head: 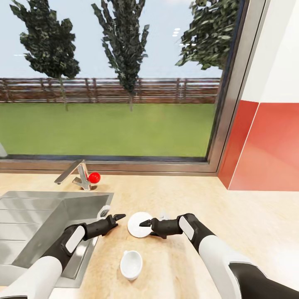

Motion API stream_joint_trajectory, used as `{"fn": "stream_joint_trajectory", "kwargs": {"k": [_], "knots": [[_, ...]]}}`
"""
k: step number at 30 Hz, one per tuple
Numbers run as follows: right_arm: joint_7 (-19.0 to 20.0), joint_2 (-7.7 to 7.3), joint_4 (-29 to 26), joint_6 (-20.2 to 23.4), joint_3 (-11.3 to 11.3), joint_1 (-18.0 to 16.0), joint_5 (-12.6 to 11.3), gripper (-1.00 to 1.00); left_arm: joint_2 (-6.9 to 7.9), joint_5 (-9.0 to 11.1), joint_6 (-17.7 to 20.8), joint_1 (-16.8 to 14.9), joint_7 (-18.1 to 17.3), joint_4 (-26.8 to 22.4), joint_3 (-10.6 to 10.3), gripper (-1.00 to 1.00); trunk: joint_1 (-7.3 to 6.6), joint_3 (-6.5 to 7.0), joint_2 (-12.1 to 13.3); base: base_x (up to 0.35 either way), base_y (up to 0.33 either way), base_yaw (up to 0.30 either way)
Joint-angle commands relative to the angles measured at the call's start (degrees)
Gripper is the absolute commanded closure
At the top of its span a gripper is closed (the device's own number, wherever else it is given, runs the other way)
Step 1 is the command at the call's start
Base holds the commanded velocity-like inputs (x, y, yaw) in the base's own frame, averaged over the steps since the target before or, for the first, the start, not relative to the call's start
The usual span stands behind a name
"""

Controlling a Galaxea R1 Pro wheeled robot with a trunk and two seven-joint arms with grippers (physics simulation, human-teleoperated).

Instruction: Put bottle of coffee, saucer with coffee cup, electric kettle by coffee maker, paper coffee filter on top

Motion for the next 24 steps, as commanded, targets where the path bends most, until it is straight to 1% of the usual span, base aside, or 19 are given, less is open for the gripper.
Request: {"fn": "stream_joint_trajectory", "kwargs": {"k": [1, 8, 14, 19, 24], "knots": [[0.0, 0.05, 0.0, 0.2, -0.2, 0.0, 1.0, -1.00, -0.08, -0.4, 0.4, 0.0, 0.1, 0.1, -0.1, -1.00, 0.05, -0.16, -0.1, 0.000, 0.000, 0.000], [0.0, 0.05, 0.0, 0.2, -0.2, 0.0, 1.0, -1.00, -0.75, -0.5, 0.4, 0.0, 0.1, 0.1, -0.1, -1.00, 0.05, -0.16, -0.1, 0.000, 0.000, 0.000], [0.0, 0.05, 0.0, 0.2, -0.2, 0.0, 1.0, -1.00, -2.18, -0.5, 0.5, 0.0, 0.0, 0.1, -0.1, -1.00, 0.05, -0.16, -0.1, 0.000, 0.000, 0.000], [0.0, 0.05, 0.0, 0.2, -0.2, 0.0, 1.0, -1.00, -2.60, -0.4, 0.5, 0.0, 0.0, 0.1, -0.1, -1.00, 0.05, -0.16, -0.1, 0.000, 0.000, 0.000], [0.0, 0.05, 0.0, 0.2, -0.2, 0.0, 1.0, -1.00, -3.79, -0.4, 0.5, 0.0, 0.0, 0.2, -0.1, -1.00, 0.05, -0.16, -0.1, 0.000, 0.000, 0.000]]}}
